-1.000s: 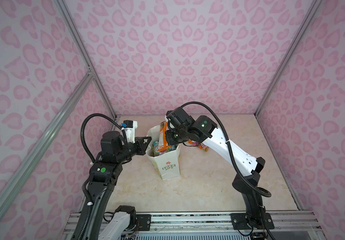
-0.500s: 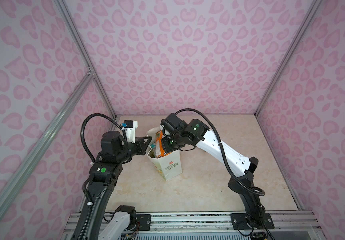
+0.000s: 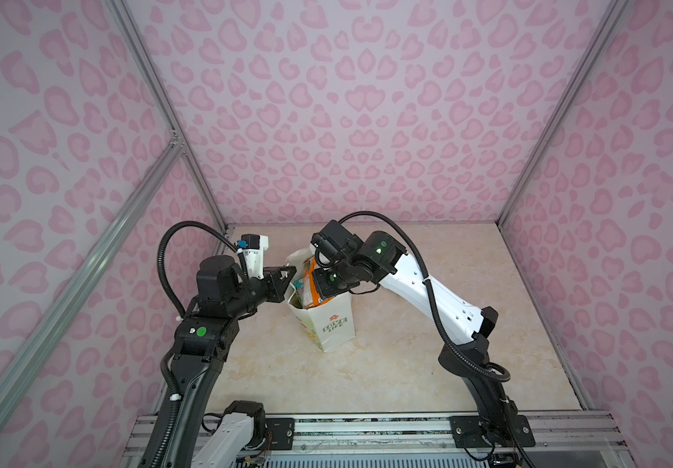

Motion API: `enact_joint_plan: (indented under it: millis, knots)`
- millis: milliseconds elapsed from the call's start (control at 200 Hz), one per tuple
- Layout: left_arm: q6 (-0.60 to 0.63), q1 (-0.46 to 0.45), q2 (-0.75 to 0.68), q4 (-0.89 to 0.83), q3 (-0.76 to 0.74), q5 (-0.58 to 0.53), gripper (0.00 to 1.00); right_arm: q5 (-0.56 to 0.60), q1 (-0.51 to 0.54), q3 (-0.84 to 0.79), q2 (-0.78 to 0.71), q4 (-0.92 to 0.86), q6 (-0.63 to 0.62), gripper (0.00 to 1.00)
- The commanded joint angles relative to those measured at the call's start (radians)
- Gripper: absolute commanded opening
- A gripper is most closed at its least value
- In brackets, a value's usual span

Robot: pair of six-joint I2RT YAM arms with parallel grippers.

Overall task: Place the snacks into the paper bag
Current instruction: 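Carry the orange bag over the paper bag and lower it in, then open the right gripper to release the orange bag and lift out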

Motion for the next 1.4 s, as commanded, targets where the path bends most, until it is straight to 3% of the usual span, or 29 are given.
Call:
enact_joint_plan:
  millis: [0, 395, 515, 660, 750, 1095, 1255, 1395]
  knots:
    - [0.006, 0.0, -0.001, 0.042, -0.002, 0.008, 0.03, -0.044, -0.011, 0.032, 0.025, -0.005, -0.014, 0.0]
    - [0.002, -0.004, 0.009, 0.046, -0.003, 0.017, 0.03, -0.081, -0.03, -0.005, 0.079, -0.004, -0.06, 0.04]
    - [0.002, -0.004, 0.01, 0.046, -0.003, 0.017, 0.03, -0.059, -0.057, -0.03, 0.079, -0.026, -0.065, 0.15]
    - [0.004, -0.005, 0.01, 0.046, -0.003, 0.016, 0.03, 0.098, -0.067, -0.018, 0.079, -0.052, -0.041, 0.41]
    - [0.004, -0.005, 0.012, 0.046, -0.003, 0.017, 0.03, 0.175, -0.054, 0.012, 0.072, -0.057, -0.038, 0.51]
    - [0.004, -0.005, 0.016, 0.044, -0.003, 0.017, 0.03, 0.177, 0.003, 0.012, -0.087, 0.13, -0.104, 0.56]
    - [0.007, -0.005, 0.016, 0.041, -0.001, 0.013, 0.03, 0.225, -0.019, -0.052, -0.228, 0.23, -0.112, 0.77]
    - [0.009, -0.005, 0.013, 0.038, -0.001, 0.013, 0.03, 0.265, -0.114, -0.218, -0.365, 0.278, -0.067, 0.81]
